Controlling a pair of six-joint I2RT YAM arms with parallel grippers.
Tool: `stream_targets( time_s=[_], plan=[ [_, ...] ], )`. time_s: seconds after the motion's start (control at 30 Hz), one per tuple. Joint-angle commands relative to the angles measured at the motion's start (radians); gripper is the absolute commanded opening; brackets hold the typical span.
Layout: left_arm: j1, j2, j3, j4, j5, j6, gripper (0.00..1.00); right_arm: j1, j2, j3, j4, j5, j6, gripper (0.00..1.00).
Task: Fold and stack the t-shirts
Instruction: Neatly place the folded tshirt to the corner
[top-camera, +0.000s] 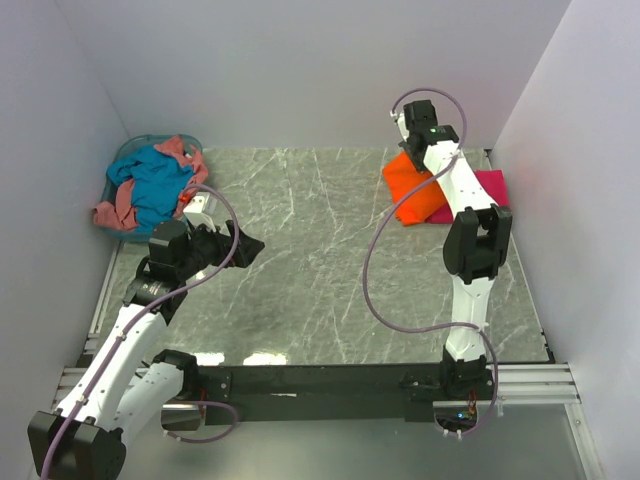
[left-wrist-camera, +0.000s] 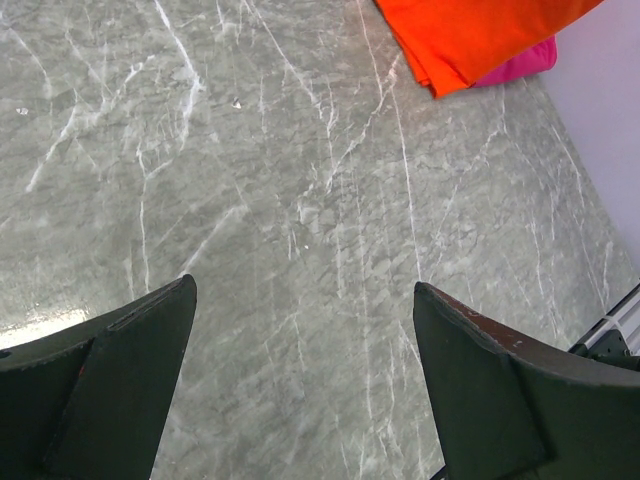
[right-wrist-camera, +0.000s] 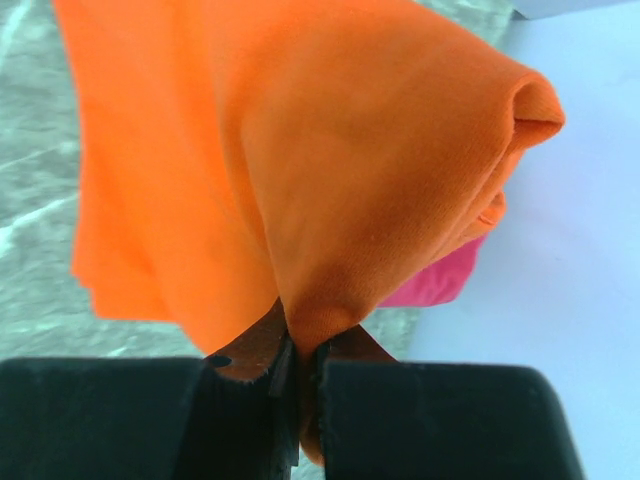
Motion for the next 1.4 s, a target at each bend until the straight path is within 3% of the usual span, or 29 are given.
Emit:
stream_targets(
  time_s=[0.0,1.37],
  plan=[
    [0.001,-0.02,0.008,0.036,0.022,0.027,0.95,-0.015,-0.086,0.031,0.06,0.04,-0.036,0.0],
    [0.001,-0.021,0.007,0.031,0.019,0.03,0.95,-0.049,-0.193,0.025,-0.006,0.026,-0.041,0.0]
  ],
)
